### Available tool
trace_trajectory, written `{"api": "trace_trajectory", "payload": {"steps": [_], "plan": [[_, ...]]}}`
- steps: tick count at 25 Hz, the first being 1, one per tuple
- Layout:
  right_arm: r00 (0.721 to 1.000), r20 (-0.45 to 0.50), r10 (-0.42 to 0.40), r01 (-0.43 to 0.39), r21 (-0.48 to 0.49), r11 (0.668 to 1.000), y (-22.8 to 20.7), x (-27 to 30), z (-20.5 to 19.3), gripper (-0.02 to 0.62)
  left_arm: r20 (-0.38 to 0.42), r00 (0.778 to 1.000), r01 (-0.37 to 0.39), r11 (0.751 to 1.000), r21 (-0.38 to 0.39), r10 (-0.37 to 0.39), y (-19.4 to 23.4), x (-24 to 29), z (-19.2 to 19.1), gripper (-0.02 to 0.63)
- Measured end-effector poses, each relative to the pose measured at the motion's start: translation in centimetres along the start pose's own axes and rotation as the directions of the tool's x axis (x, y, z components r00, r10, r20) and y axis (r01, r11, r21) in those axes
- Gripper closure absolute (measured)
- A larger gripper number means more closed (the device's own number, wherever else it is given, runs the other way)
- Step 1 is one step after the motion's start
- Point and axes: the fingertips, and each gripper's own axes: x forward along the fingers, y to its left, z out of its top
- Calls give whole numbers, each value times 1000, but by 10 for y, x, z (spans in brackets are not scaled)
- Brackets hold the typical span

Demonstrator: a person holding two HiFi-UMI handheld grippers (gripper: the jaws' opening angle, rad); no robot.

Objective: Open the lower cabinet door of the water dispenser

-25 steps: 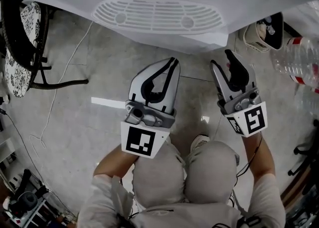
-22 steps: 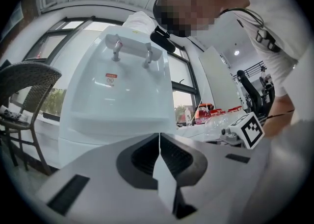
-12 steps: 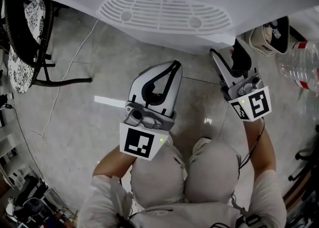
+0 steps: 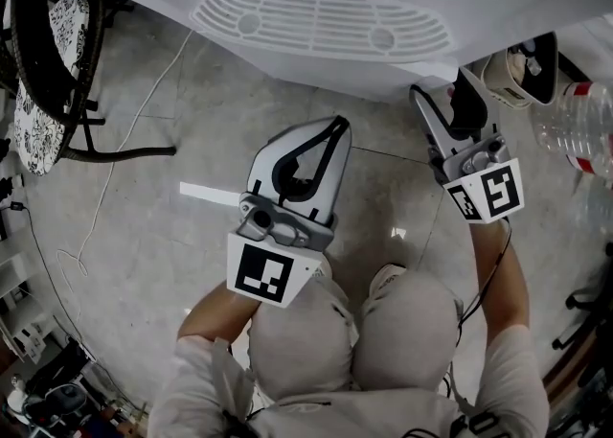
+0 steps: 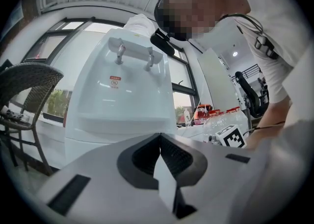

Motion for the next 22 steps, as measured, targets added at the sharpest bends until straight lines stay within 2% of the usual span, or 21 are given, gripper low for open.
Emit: {"api": "trace_trajectory", "payload": {"steps": [8, 15, 22], "plan": [[999, 21, 33, -33, 28, 999, 22, -15, -1, 345, 14, 1000, -19, 1000, 16, 19, 7, -8, 7, 601], [992, -17, 124, -124, 22, 992, 67, -43, -3, 367, 19, 999, -43, 999, 26, 42, 10, -24, 16, 601], [973, -26, 229, -228, 26, 973, 120, -48, 1, 367, 8, 995, -96, 995, 18, 96, 18, -51, 26, 601]]}}
